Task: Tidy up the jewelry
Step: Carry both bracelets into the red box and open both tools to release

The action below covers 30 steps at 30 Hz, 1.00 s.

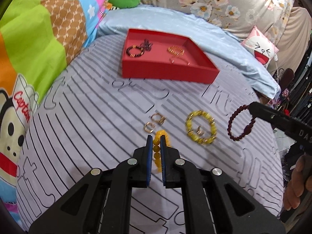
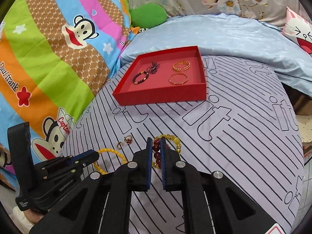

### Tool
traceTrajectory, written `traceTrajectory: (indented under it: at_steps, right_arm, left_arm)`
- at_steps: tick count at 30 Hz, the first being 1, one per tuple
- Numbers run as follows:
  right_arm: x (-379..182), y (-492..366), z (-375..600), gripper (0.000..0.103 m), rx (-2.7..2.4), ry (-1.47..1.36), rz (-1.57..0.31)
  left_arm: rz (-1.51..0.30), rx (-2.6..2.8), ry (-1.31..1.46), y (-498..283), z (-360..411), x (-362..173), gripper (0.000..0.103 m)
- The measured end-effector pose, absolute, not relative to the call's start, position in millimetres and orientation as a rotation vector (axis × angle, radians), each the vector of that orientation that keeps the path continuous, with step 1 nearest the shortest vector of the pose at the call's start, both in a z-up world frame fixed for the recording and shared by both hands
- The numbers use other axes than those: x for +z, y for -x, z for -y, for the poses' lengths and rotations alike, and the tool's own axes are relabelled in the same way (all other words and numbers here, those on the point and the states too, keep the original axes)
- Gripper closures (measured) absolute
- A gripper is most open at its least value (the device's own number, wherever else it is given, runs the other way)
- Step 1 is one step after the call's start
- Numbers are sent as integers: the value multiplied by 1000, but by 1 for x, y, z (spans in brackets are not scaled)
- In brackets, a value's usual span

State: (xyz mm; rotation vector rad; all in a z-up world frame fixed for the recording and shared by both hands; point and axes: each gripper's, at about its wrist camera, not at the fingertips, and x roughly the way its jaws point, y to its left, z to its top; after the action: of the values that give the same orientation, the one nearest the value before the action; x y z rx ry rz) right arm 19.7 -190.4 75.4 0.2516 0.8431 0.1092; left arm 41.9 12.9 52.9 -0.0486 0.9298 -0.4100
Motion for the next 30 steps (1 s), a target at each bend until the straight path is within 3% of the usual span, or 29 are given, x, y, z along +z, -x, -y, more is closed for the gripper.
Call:
traceTrajectory:
  at_steps: [11,20,30]
  right_arm:
    - [104,-34,207,96,98,-264,-773]
    - [137,-98,225,96,94,-253,-698]
    - [125,-185,243,96,72,-279,-722]
  left_arm:
    - [-812,-462,49,-70,1,110,96]
    - [-696,-479,51,-133,22,157,96]
    - [-713,-505,85,-212,52,157,96]
